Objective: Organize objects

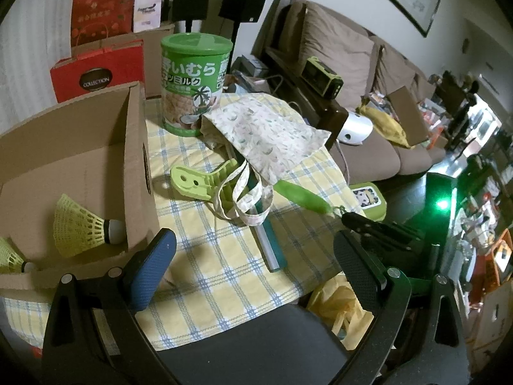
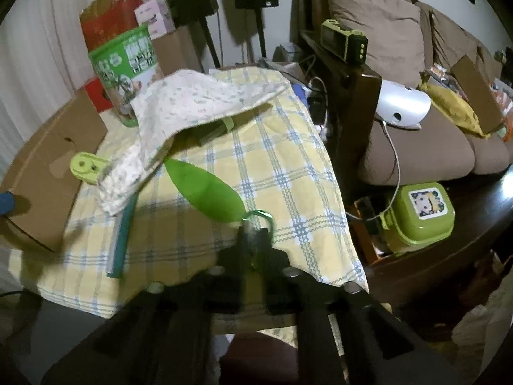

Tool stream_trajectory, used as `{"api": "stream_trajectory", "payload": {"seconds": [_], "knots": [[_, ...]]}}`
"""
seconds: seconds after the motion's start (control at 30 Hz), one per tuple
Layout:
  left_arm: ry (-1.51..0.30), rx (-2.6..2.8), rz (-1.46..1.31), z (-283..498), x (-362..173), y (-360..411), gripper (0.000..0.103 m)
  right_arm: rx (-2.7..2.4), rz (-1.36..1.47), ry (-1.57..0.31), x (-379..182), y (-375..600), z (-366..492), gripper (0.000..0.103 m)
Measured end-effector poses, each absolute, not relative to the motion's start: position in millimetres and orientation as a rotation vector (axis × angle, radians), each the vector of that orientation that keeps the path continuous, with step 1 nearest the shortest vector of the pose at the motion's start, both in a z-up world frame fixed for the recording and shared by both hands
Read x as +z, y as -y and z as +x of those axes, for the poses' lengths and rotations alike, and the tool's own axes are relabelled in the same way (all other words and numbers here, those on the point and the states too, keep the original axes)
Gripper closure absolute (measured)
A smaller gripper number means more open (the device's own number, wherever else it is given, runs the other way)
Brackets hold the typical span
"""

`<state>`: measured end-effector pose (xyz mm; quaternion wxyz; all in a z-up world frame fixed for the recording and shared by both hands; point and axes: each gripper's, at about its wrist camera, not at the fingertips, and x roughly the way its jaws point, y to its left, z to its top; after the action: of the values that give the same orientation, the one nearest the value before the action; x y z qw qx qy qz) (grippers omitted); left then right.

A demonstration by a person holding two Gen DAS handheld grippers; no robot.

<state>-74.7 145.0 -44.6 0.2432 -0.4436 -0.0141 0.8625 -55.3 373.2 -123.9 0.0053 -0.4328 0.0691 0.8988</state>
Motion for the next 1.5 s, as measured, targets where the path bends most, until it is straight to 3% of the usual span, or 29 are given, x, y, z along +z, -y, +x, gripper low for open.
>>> {"api": "stream_trajectory", "payload": {"seconds": [0.5, 0.6, 0.63, 0.67, 1.1, 1.23, 1.5], "knots": [[0.083, 2.325, -1.245, -87, -46, -148, 0.005, 2.837, -1.350, -0.347, -114, -385, -47, 0.098], [0.095, 2.313, -1.244, -86, -46, -149, 0.005, 2.787, -1.350, -0.350, -114, -389, -49, 0.089], [0.093, 2.314, -1.243, -86, -47, -150, 0.005, 2.785, -1.349, -0.344, -115, -389, -49, 0.078], [0.092, 2.314, -1.241, -86, -46, -150, 0.005, 2.778, -1.347, -0.326, -116, -387, -50, 0.075], [0.112, 2.298, -1.235, -87, -44, -152, 0.005, 2.743, -1.333, -0.023, -135, -360, -63, 0.076], [0.117, 2.293, -1.240, -89, -44, -154, 0.005, 2.758, -1.350, -0.070, -135, -364, -64, 0.084], [0.119, 2.296, -1.223, -90, -38, -155, 0.005, 2.803, -1.359, -0.250, -126, -382, -58, 0.085]]}}
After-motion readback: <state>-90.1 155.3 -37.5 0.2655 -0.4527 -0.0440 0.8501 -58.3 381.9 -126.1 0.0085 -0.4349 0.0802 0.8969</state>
